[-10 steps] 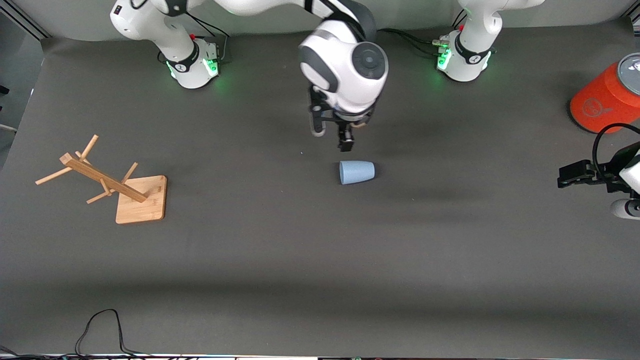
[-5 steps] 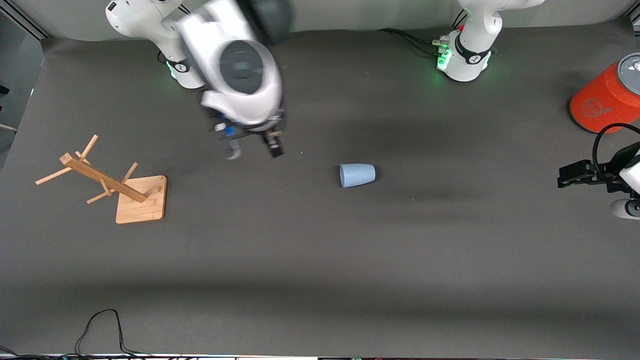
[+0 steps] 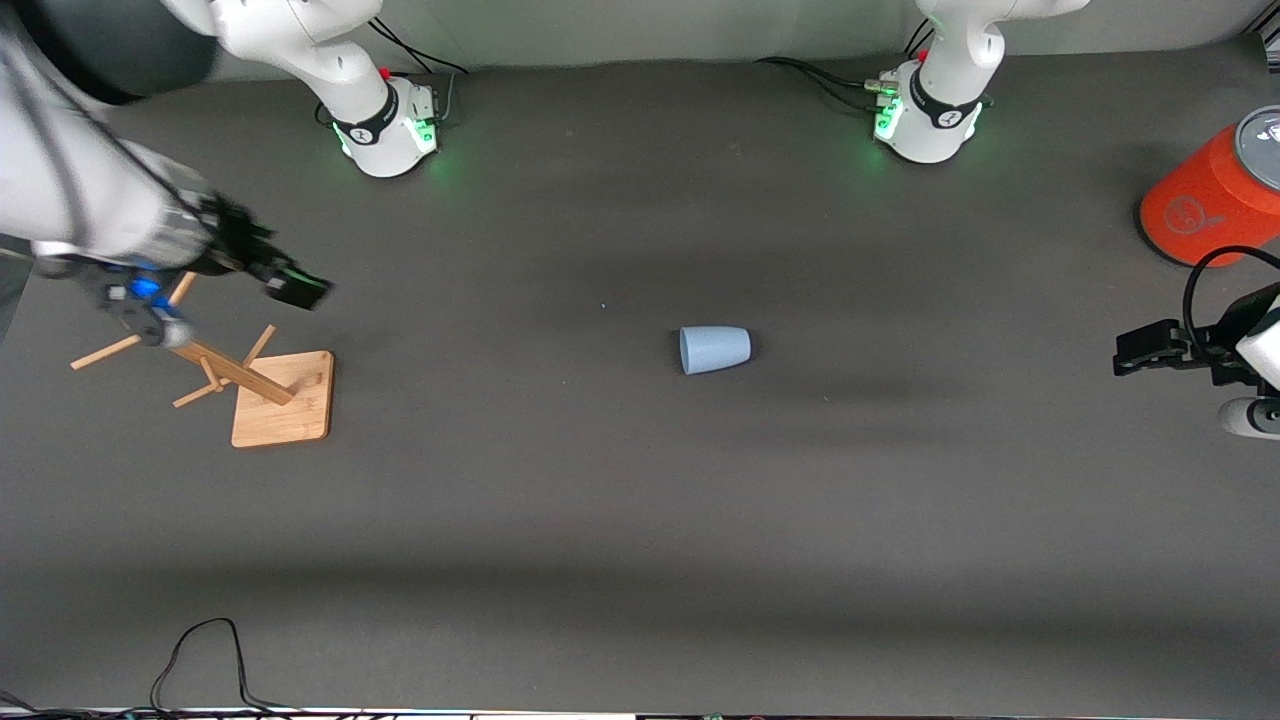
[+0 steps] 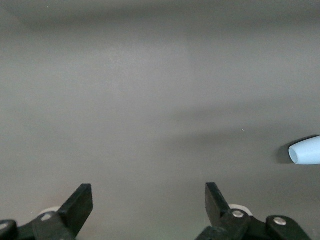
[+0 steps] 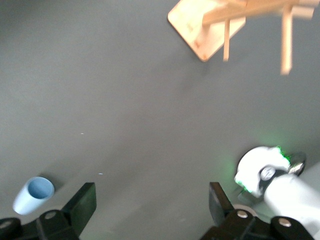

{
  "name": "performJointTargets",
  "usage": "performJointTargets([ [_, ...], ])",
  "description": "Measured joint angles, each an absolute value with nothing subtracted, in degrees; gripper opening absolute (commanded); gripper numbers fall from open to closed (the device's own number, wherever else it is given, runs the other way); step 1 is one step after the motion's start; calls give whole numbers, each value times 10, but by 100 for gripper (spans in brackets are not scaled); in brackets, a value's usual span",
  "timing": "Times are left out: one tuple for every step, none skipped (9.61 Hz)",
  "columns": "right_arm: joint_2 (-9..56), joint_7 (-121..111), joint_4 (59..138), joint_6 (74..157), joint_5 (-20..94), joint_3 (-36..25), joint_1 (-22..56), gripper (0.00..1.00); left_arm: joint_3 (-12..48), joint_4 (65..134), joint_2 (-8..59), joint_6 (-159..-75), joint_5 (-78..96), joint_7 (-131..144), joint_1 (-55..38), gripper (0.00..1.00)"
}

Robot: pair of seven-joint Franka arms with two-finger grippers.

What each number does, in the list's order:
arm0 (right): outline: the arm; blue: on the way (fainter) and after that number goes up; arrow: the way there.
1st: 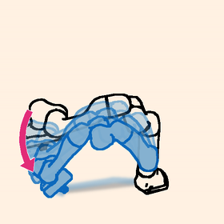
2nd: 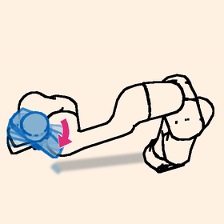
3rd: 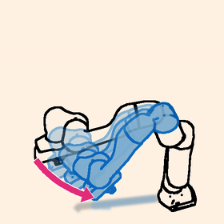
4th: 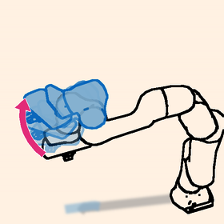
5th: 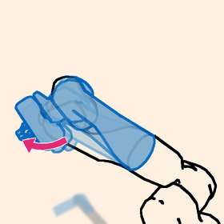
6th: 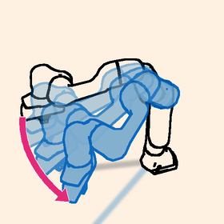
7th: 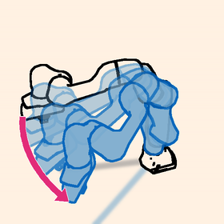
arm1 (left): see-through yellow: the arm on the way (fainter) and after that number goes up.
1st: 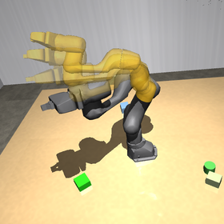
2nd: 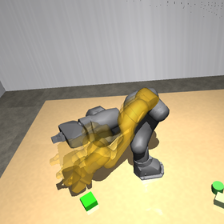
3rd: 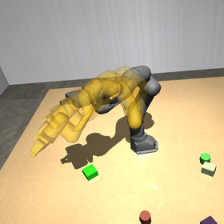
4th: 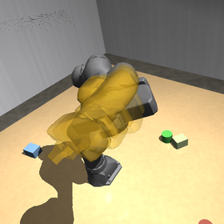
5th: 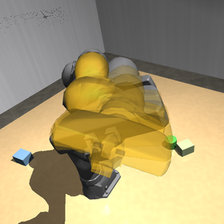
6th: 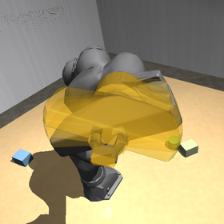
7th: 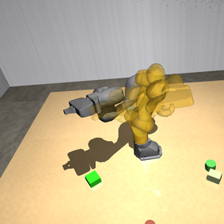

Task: Rotate and upright cup with both arms
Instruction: 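Withdraw the right gripper back beside the wooden stand, then move the left gripper over the blue cup lying on its side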

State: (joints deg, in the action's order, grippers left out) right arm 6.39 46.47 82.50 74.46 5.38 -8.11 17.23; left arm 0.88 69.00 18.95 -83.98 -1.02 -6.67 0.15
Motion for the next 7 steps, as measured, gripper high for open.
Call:
performJointTargets([
  [41, 381, 853, 762, 49, -69, 132, 100, 9, 690, 190, -840, -10, -67, 1, 100],
  [26, 299, 873, 780, 44, -65, 99, 100, 9, 690, 190, -840, -10, -67, 1, 100],
  [20, 224, 883, 798, 41, -64, 70, 100, 9, 690, 190, -840, -6, -67, 1, 100],
  [18, 157, 888, 818, 40, -64, 47, 100, 9, 690, 190, -839, -3, -67, 0, 100],
  [18, 99, 890, 839, 37, -64, 32, 100, 9, 691, 190, -835, -3, -67, 1, 100],
  [18, 54, 891, 860, 28, -64, 26, 100, 8, 691, 190, -829, -4, -67, 2, 100],
  [18, 23, 892, 879, 21, -62, 26, 100, 8, 691, 190, -822, -5, -67, 2, 100],
])
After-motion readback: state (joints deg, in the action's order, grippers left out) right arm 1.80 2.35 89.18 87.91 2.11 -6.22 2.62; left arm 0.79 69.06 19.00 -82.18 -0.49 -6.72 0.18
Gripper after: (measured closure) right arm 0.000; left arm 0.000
